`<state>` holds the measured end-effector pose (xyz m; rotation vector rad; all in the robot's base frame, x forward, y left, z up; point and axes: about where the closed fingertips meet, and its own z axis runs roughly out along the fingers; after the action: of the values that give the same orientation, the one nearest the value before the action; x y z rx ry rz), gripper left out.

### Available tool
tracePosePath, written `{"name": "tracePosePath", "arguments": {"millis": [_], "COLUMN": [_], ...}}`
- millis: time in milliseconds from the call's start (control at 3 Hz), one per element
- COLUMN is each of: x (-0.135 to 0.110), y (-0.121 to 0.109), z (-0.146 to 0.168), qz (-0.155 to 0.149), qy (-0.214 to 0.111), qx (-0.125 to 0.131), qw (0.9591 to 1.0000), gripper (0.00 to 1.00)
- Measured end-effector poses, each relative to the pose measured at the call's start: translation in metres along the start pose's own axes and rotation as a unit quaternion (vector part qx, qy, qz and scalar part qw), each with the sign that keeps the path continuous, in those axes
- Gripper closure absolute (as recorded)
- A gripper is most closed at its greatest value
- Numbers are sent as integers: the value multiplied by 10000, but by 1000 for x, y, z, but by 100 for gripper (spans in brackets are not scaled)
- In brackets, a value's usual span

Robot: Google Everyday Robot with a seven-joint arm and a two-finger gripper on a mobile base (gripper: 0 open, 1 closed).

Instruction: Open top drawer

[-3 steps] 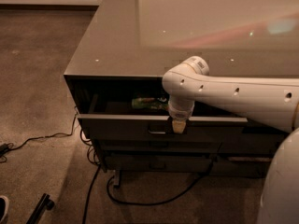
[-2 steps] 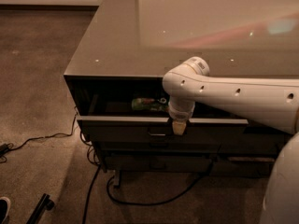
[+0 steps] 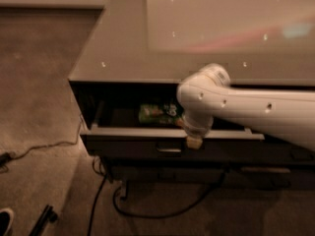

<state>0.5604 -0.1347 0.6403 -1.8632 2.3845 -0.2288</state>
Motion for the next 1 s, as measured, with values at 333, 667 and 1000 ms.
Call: {"name": "tracePosePath", "arguments": {"millis": [333, 667, 1000], "x": [0, 0, -8], "y": [0, 0, -3], "z": [0, 0, 7], "qz": [1, 1, -222], "qy": [2, 1, -157], "qx": [-2, -2, -7], "qw": [10000, 10000, 9996], "gripper": [0, 0, 0]}}
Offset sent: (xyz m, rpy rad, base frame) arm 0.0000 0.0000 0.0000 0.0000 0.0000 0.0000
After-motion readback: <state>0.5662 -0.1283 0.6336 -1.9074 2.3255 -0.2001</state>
